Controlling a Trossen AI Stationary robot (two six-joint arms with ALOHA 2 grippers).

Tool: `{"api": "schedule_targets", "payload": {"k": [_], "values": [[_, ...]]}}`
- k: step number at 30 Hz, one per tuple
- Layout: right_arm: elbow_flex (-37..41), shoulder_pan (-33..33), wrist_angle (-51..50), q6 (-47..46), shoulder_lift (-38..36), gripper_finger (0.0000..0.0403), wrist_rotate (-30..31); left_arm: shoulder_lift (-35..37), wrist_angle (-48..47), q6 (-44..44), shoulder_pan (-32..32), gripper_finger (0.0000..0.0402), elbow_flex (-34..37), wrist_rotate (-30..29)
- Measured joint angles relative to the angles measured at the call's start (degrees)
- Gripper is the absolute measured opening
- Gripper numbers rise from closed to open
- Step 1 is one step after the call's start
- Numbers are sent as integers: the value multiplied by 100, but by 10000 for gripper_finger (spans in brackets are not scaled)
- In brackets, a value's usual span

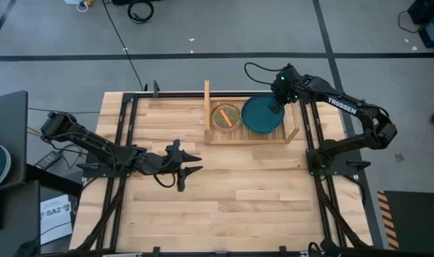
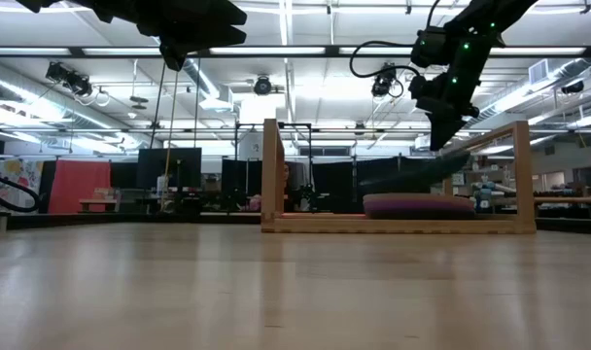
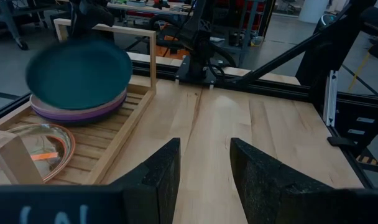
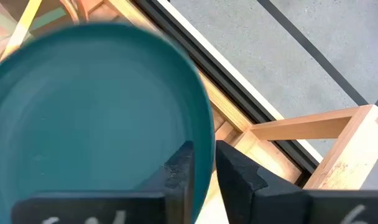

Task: Place and stack plates onto a shelf
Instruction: Stack the large dark blue plate on top of the large purple plate on the shelf, then return to Home Position

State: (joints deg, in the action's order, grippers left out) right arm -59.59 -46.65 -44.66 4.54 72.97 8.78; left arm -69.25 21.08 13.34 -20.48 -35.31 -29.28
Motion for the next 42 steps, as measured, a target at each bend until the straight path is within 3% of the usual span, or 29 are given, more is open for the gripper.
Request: {"api": "schedule_targets", "payload": {"k": [9,19,25,31,42], "values": [[0,0,0,-2,0,125,0,0,0,0,0,146,2,0],[0,0,26,-430,0,131,-5,0,-1,0,0,146,2,0],[0,76,450,-791,0,130,-981,0,0,0,8,146,2,-2],[0,528,1225,-809,0,116,-2038,0,66,-48,7,146,2,-9],[0,1780,2396,-1510,0,40,-2199,54,751,-820,45,146,4,-72]]}}
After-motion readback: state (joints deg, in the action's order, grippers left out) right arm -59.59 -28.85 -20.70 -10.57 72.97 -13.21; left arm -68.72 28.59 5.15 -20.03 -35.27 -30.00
